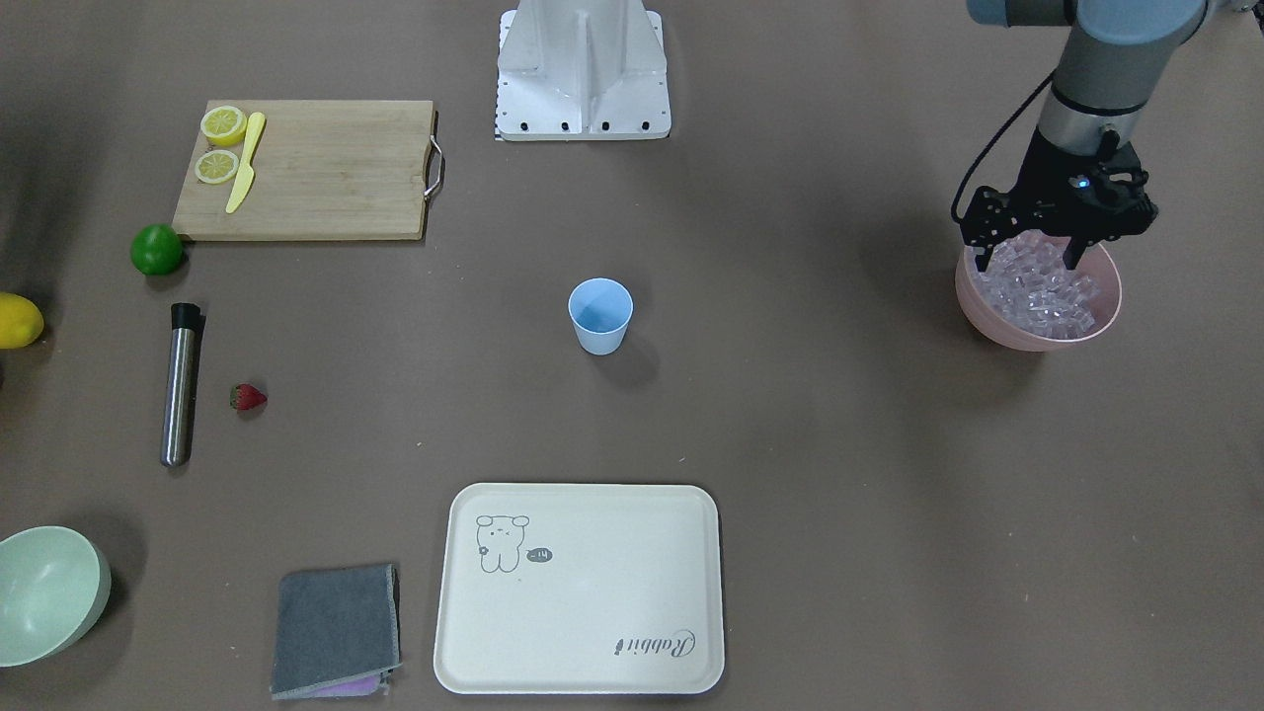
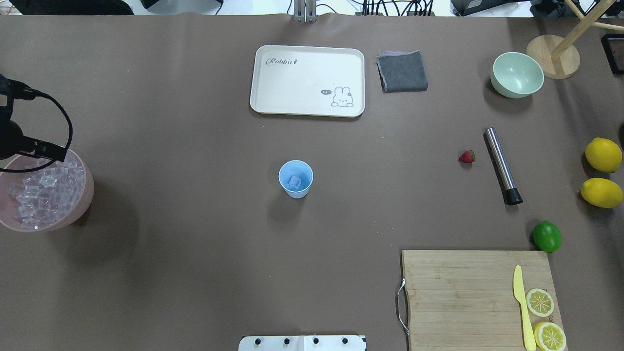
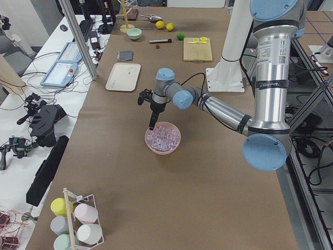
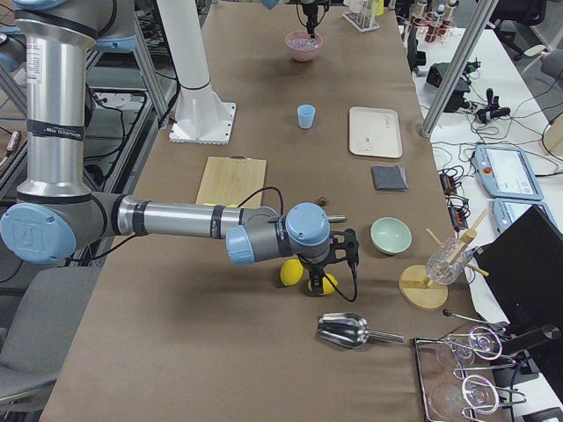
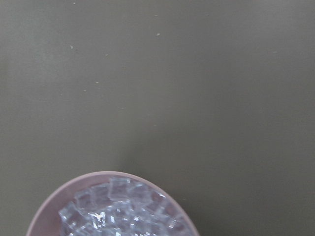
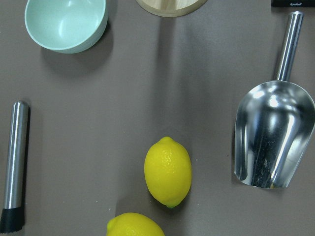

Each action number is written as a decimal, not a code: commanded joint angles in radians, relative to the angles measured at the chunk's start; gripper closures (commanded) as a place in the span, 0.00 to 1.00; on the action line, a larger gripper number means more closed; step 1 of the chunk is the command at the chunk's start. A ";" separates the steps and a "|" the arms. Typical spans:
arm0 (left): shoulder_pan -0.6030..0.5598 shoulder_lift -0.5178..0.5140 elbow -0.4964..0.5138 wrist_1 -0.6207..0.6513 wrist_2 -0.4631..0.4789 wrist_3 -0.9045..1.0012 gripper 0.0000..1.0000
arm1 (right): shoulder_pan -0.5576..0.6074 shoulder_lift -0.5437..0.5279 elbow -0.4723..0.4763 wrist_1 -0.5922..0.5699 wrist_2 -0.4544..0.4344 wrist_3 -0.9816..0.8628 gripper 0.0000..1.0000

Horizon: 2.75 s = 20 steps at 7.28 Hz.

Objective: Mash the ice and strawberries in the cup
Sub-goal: 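Move the left gripper back over the pink bowl of ice, then close the left gripper on another ice cube in the bowl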

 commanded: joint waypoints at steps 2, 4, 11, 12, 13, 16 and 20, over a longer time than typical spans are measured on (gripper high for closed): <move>-0.012 0.042 0.034 -0.033 0.001 0.010 0.03 | 0.000 -0.001 -0.005 0.000 -0.002 0.000 0.00; 0.000 0.040 0.059 -0.033 0.003 0.011 0.03 | 0.000 -0.001 -0.012 0.002 -0.002 0.000 0.00; 0.063 0.036 0.100 -0.032 0.004 -0.053 0.03 | 0.000 0.041 -0.049 0.002 -0.037 0.000 0.00; 0.063 0.033 0.108 -0.032 0.006 -0.053 0.03 | 0.000 0.041 -0.051 0.002 -0.037 0.000 0.00; 0.065 0.028 0.115 -0.032 0.007 -0.053 0.03 | 0.000 0.042 -0.051 0.000 -0.037 0.000 0.00; 0.078 0.014 0.140 -0.033 0.009 -0.049 0.05 | 0.000 0.042 -0.051 0.002 -0.037 0.000 0.00; 0.080 0.017 0.142 -0.033 0.009 -0.047 0.14 | 0.000 0.041 -0.051 0.000 -0.035 0.000 0.00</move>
